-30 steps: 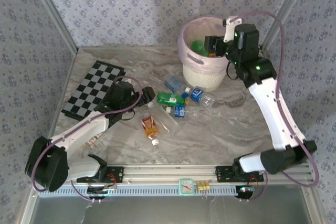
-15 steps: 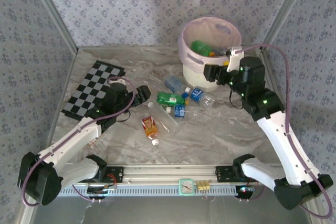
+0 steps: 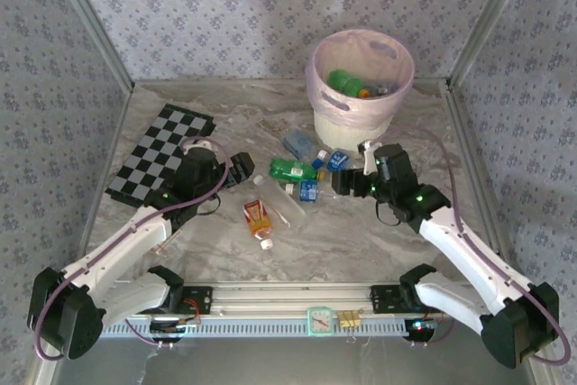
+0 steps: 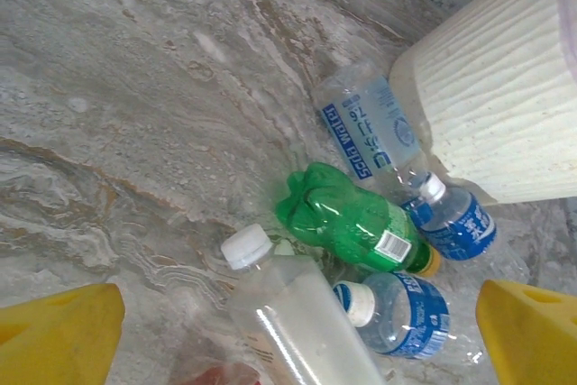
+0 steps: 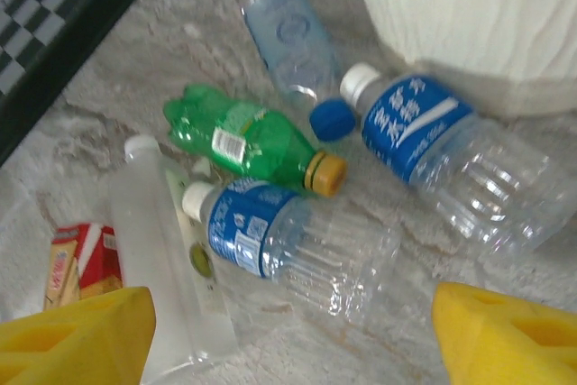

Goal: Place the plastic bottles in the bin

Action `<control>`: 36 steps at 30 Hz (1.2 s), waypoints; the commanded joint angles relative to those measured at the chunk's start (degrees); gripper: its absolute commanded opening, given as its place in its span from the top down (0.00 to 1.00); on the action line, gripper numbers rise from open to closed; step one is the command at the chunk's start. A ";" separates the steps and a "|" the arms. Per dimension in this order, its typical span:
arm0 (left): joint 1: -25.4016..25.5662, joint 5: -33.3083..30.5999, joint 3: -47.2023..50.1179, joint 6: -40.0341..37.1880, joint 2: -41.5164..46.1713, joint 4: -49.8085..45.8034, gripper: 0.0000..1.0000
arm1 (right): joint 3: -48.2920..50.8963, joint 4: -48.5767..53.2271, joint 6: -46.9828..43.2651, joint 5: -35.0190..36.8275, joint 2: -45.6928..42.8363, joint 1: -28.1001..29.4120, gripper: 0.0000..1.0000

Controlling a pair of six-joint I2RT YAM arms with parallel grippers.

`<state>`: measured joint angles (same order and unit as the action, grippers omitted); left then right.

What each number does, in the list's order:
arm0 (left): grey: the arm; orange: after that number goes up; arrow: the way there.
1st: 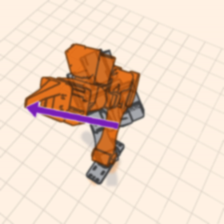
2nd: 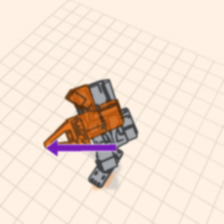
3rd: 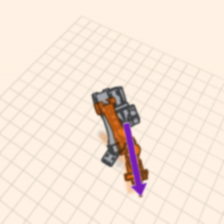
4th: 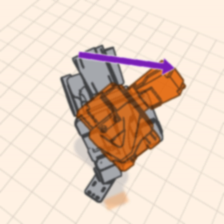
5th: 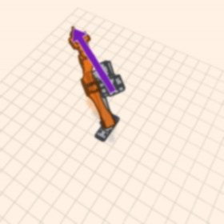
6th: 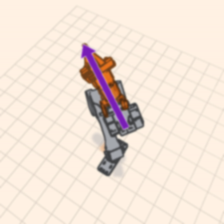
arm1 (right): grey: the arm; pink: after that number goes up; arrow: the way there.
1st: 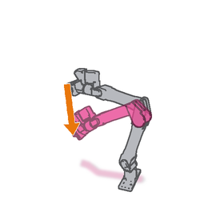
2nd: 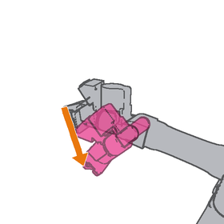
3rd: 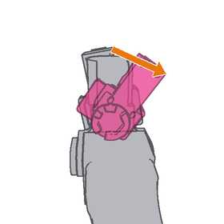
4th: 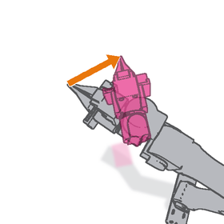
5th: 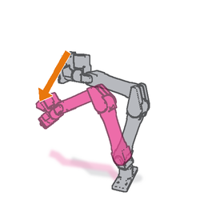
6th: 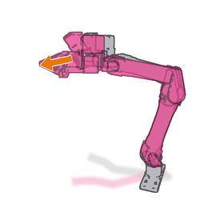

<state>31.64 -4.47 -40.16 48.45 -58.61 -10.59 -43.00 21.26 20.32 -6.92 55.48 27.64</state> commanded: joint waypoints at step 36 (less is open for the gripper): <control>-5.10 -1.07 2.85 3.83 -2.52 -0.64 0.00 | -13.32 5.14 -21.16 7.07 34.44 12.28 0.18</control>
<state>26.98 -5.41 -37.85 51.24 -62.35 -11.84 -56.40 23.05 -0.10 -2.50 90.50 39.18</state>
